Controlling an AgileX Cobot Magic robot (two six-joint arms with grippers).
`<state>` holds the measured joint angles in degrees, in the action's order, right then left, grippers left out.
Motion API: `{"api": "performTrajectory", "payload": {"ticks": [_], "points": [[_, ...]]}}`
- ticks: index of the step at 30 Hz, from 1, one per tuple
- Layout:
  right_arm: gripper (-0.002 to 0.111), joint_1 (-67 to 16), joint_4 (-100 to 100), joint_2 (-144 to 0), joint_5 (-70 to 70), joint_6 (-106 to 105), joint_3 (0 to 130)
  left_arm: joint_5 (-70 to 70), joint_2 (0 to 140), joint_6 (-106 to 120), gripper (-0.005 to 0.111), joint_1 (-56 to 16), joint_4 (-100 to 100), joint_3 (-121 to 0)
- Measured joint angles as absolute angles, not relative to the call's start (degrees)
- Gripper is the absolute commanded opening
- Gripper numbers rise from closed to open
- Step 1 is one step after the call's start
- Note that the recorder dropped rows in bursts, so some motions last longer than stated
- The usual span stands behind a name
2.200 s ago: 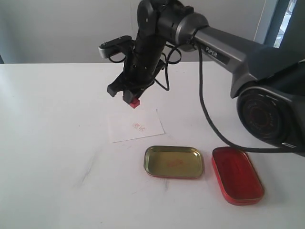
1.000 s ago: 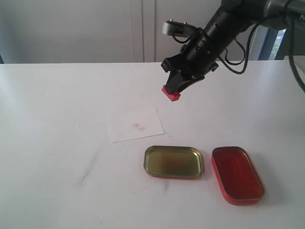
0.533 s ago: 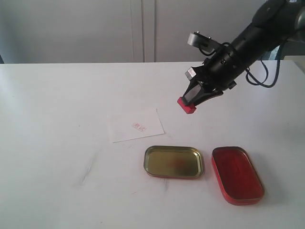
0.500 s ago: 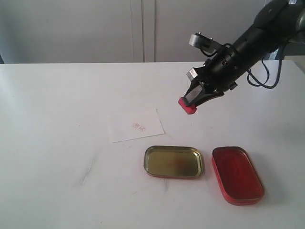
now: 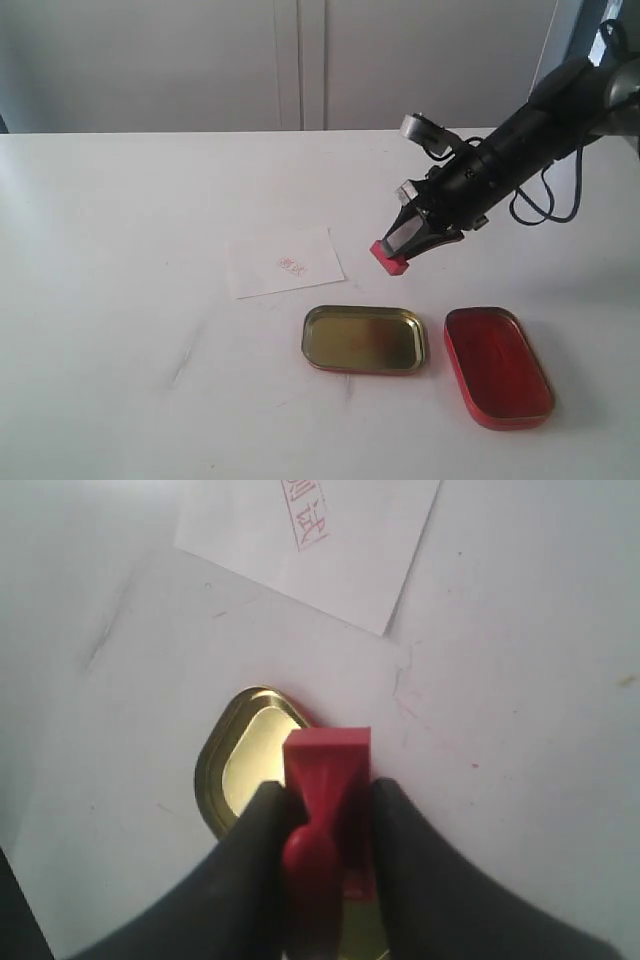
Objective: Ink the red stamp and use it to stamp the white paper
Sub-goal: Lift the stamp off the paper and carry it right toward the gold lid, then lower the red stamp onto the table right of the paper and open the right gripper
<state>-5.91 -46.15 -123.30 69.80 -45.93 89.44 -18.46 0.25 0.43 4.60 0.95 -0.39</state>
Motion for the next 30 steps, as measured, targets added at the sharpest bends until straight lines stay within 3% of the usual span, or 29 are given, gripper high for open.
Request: {"api": "performTrajectory", "payload": {"ticks": [30], "points": [[0.0, -5.9, -52.3, -130.6, 62.5, -50.3, 90.2, -18.5, 0.3, 0.4, 0.0, 4.6, 0.9, -0.4]]}}
